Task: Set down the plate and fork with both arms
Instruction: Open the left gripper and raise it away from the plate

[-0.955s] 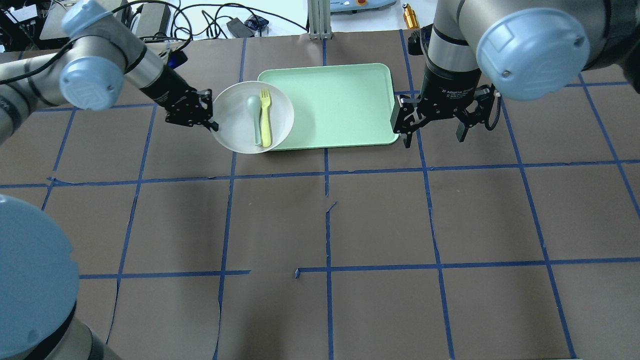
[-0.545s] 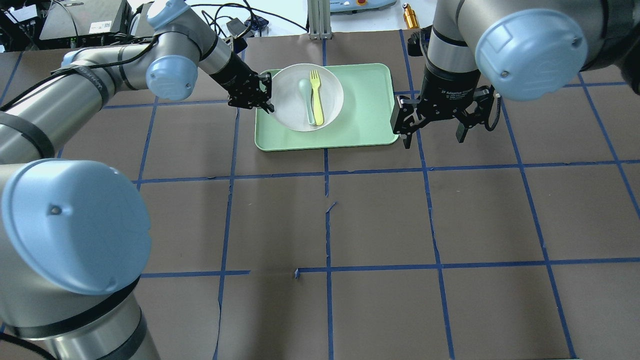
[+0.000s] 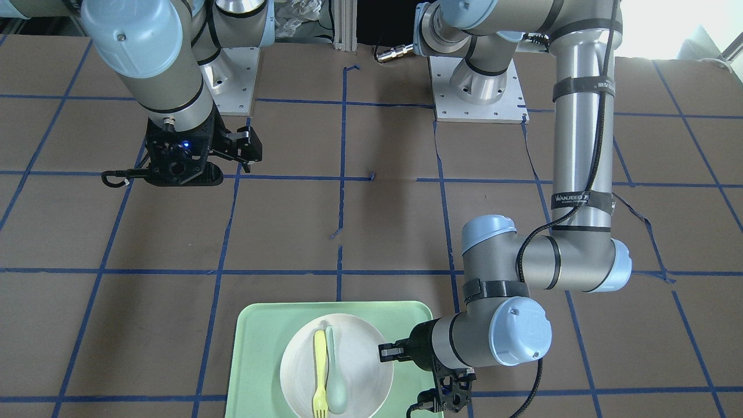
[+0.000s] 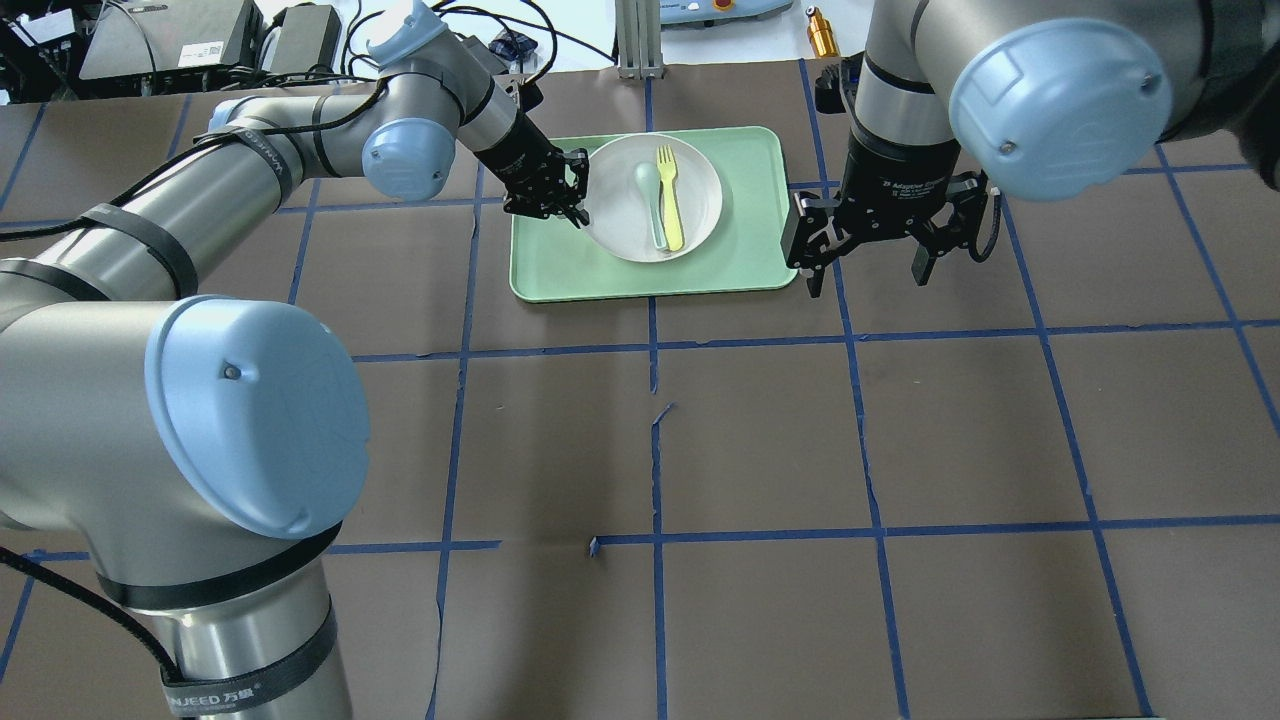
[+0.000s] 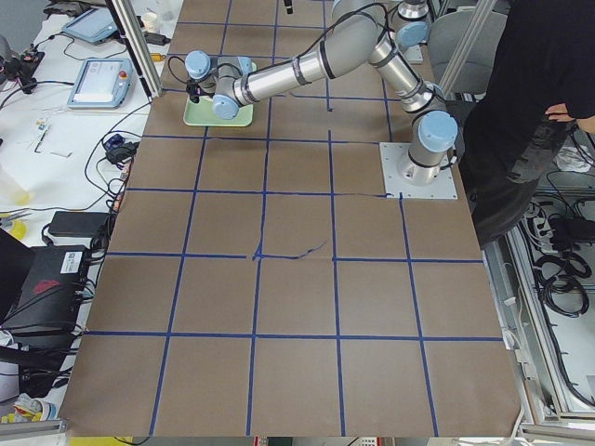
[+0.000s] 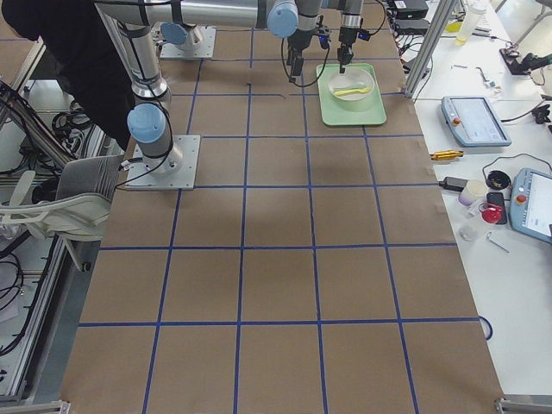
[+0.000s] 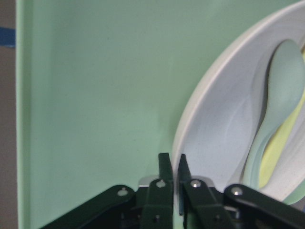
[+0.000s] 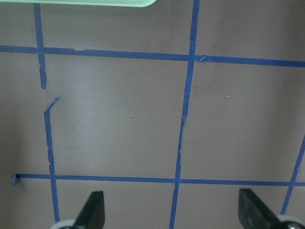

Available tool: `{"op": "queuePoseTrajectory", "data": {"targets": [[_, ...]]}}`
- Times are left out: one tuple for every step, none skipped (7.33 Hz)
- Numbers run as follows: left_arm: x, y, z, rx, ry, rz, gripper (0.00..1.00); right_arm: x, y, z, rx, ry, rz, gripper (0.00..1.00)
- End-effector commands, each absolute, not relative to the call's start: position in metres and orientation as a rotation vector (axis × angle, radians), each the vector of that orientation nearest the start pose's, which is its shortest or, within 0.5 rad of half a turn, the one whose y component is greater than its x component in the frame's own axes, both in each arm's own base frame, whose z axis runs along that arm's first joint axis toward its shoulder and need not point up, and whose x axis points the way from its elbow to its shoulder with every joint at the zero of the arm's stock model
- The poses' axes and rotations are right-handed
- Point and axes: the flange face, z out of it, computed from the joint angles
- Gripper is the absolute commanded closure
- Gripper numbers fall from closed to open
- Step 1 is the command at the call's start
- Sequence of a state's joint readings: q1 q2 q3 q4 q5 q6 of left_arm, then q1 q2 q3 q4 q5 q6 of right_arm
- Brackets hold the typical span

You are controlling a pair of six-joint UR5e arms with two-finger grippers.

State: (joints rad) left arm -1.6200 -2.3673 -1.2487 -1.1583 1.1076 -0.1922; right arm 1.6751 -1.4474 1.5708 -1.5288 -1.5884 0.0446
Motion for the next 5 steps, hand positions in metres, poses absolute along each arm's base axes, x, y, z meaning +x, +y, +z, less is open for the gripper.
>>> {"op": "queuePoseTrajectory", "data": {"targets": [[-0.22,-0.735,0.175,-0.255,3.575,0.237,1.0,0.185,-0.509,0.421,-0.094,3.16,0.247,0.0],[-0.221,-0.735,0.174,-0.255,3.575,0.241,1.0,0.185,-0.509,0.421,-0.094,3.161,0.245,0.0],[-0.224,-0.734,0.179,-0.265,3.571,0.233,0.15,0.185,-0.511,0.422,-0.078,3.162,0.233,0.0],[-0.225,-0.733,0.201,-0.246,3.576,0.16,0.0,0.186,-0.524,0.42,-0.072,3.166,0.158,0.0],[-0.221,-0.732,0.222,-0.239,3.573,0.107,0.0,0.186,-0.529,0.418,-0.075,3.169,0.145,0.0]]}}
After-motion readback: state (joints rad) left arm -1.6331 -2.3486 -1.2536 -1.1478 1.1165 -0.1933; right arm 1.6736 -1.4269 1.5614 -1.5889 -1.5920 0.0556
